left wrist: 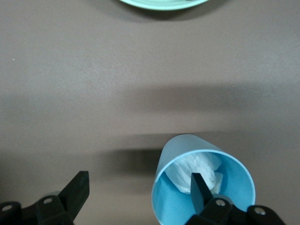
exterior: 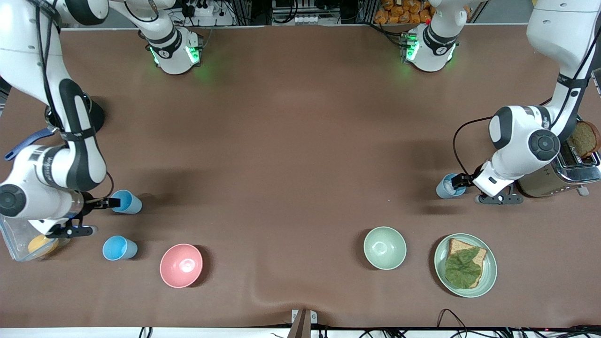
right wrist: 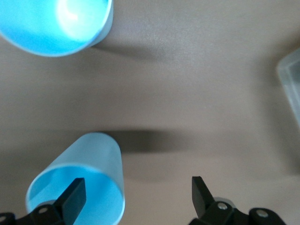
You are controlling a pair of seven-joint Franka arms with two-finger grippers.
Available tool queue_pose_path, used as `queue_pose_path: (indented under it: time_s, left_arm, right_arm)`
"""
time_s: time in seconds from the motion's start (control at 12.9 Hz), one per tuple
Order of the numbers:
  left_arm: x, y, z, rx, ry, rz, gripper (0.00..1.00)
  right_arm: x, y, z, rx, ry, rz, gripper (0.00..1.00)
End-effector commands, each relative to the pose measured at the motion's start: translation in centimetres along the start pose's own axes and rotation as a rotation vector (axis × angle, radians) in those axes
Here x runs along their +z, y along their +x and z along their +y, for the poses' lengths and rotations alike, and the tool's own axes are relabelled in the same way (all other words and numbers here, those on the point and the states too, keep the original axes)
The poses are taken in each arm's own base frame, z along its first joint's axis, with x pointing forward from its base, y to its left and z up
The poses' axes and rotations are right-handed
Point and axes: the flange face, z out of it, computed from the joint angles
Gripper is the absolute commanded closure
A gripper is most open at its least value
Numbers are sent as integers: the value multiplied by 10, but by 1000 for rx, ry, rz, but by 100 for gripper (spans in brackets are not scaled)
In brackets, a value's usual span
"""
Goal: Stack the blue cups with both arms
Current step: 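Carry the cup mid-table with the left gripper while the right gripper lifts its cup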
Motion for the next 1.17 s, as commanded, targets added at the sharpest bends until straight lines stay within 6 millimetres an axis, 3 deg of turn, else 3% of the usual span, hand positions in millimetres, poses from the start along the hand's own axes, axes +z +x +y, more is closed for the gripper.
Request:
queue_pose_path:
  time_s: [0.0, 0.08, 0.16, 0.31, 0.54, 0.7, 0.78, 0.85, 1.09]
  left_arm:
    - [6, -2, 2, 29, 6, 5, 80]
    - [7, -2, 3, 30, 5, 4, 100]
    - [8, -2, 4, 30, 4, 2, 100]
    - [8, -2, 4, 31, 3, 2, 100]
    - [0, 1, 11, 32, 0, 17, 100]
    - [-11, 5, 38, 42, -25, 33, 100]
    - [-20, 6, 58, 28, -36, 47, 100]
    - [-31, 6, 91, 38, -57, 62, 100]
    - [-60, -8, 219, -59, -155, 78, 100]
  right_arm:
    - [19, -8, -2, -6, 6, 20, 36]
    - [24, -10, -3, -7, 8, 9, 78]
    - [26, -12, -1, 1, 15, 5, 100]
    - [28, -17, -1, 25, 49, -1, 100]
    - [11, -19, -8, 16, 51, -7, 100]
    - [1, -19, -9, 14, 51, -4, 100]
    - [-5, -19, -9, 15, 50, 4, 100]
    - [-16, -18, -17, 4, 50, 14, 100]
    - [-65, -27, -32, -1, 81, 5, 100]
